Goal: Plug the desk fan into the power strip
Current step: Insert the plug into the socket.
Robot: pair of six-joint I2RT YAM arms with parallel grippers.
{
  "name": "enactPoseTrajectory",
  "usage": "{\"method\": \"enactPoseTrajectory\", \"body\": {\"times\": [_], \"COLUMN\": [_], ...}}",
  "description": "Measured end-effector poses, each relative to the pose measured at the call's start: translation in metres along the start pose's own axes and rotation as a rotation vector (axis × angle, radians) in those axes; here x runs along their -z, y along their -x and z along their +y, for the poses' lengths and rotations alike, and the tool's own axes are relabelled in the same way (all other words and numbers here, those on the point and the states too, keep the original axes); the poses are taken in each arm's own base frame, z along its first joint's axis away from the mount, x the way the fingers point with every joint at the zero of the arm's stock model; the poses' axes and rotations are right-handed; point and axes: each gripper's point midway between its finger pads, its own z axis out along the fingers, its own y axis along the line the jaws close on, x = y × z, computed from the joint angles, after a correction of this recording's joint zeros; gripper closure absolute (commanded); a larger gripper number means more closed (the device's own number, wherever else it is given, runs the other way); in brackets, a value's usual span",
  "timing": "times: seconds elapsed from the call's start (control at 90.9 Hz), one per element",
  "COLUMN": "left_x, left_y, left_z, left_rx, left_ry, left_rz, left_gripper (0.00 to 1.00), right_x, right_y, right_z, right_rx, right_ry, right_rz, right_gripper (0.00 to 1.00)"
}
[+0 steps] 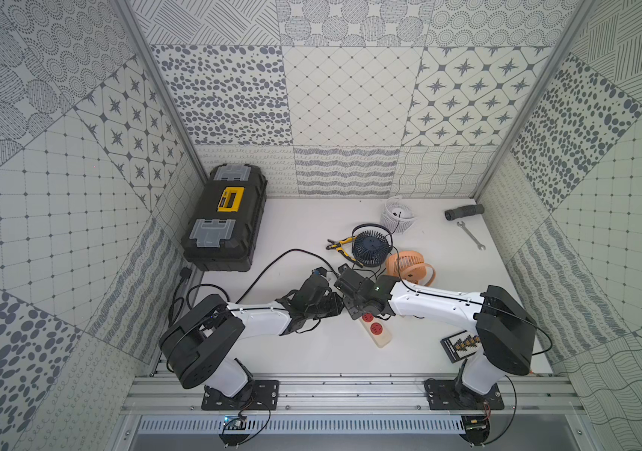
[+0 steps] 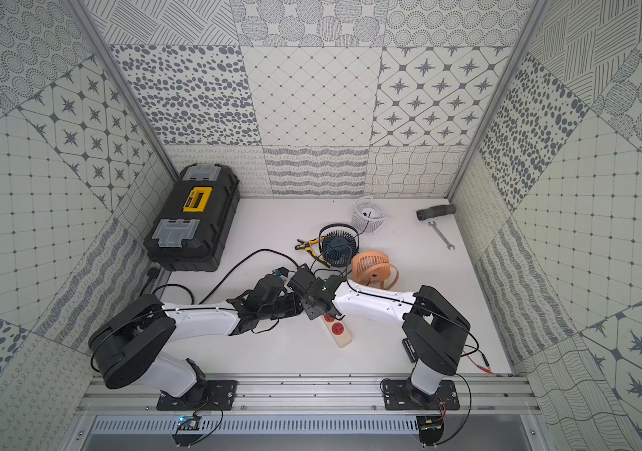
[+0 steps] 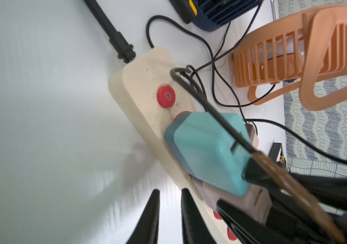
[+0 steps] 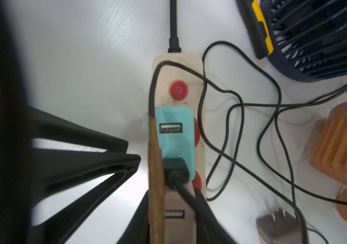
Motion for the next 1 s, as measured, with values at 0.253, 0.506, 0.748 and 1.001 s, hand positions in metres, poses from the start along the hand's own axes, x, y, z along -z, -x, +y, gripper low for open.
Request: {"method": "enactPoseTrajectory", "body": {"times": [0.253, 0.506, 0.748, 1.001], "left_x": [0.0, 0.002, 0.009, 0.014], "left_y": [0.0, 0.0, 0.002, 0.006], "left_z": [0.002, 0.005, 0.008, 0.003], "left_rx": [0.003, 0.007, 0.014, 0.004], "left_ry": [0.004, 0.007, 0.004, -0.013], "left_rz": [-0.001, -0.003, -0.018, -0.031], "left_gripper": [0.8, 0.8, 0.8, 0.78], "right_x": [-0.003, -0.005, -0.007, 0.003], "right_y": [-0.001, -0.005, -0.006, 0.005], "right_z": [0.0, 0.006, 0.007, 0.007], "right_rx": [-0.021, -0.042, -0.065, -0.098], "right_ry": [-0.007, -0.027, -0.041, -0.015], "right_rz": [-0.003, -0.02, -0.023, 0.001], "right_gripper": [1.0, 1.0, 1.0, 0.79]}}
